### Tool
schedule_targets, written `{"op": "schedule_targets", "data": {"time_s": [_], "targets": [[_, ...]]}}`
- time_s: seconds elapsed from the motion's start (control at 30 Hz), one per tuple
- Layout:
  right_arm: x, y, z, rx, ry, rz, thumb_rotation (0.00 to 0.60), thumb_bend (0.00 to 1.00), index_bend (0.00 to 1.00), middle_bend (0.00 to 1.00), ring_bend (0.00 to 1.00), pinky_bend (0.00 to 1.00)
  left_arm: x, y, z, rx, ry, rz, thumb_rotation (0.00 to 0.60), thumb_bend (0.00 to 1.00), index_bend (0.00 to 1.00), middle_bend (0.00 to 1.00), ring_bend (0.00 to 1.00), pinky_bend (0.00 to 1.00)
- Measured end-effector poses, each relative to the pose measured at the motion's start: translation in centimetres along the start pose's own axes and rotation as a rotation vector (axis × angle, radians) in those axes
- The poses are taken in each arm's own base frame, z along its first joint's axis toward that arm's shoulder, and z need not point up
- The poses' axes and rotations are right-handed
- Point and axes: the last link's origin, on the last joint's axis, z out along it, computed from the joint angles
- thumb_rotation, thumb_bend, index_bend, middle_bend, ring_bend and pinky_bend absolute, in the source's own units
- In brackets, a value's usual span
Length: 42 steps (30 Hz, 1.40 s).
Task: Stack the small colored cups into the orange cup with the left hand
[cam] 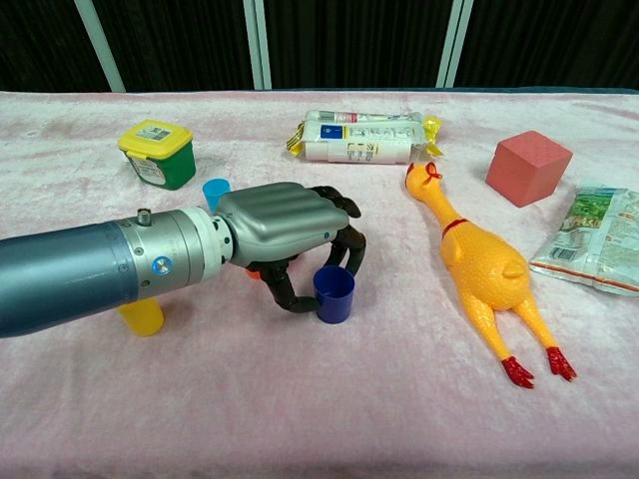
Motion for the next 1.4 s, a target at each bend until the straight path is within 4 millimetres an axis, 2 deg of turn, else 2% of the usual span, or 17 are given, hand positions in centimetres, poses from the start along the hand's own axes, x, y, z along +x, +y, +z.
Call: {"op": "schedule_targets", "data": {"time_s": [0.8, 1.07, 1.2, 1.4], "targets": [[0.1, 0.0, 0.0, 0.002, 0.005, 0.001, 0.6, 0.19, 0.0, 0.01, 0.12, 0.17, 0.2, -0.6, -0.2, 0.013, 0.001, -0.005, 0.6, 0.32, 0.48, 0.52, 0.06, 0.0], [0.1, 0.1, 0.0, -0.001, 0.002, -0.001, 0.6, 0.19, 0.0, 0.01, 0.12, 0.17, 1.8, -1.0, -1.3, 0.004, 0.046, -0.029, 0.6, 0.32, 0.48, 0.52, 0.06, 0.0], [0.1, 0.1, 0.0, -0.002, -0.001, -0.002, 0.6, 0.19, 0.0, 0.01, 0.12, 0.17, 3.4, -2.2, -2.5, 0.034, 0.107, -0.034, 0.6, 0.32, 0.49, 0.52, 0.06, 0.0], [0.0, 0.1, 0.0, -0.002, -0.007, -0.001, 0.6, 0.19, 0.0, 0.01, 0.12, 0.17, 5.3, -5.5, -5.5, 0.113, 0.158, -0.021, 0.6, 0.32, 0.49, 0.52, 0.06, 0.0]]}}
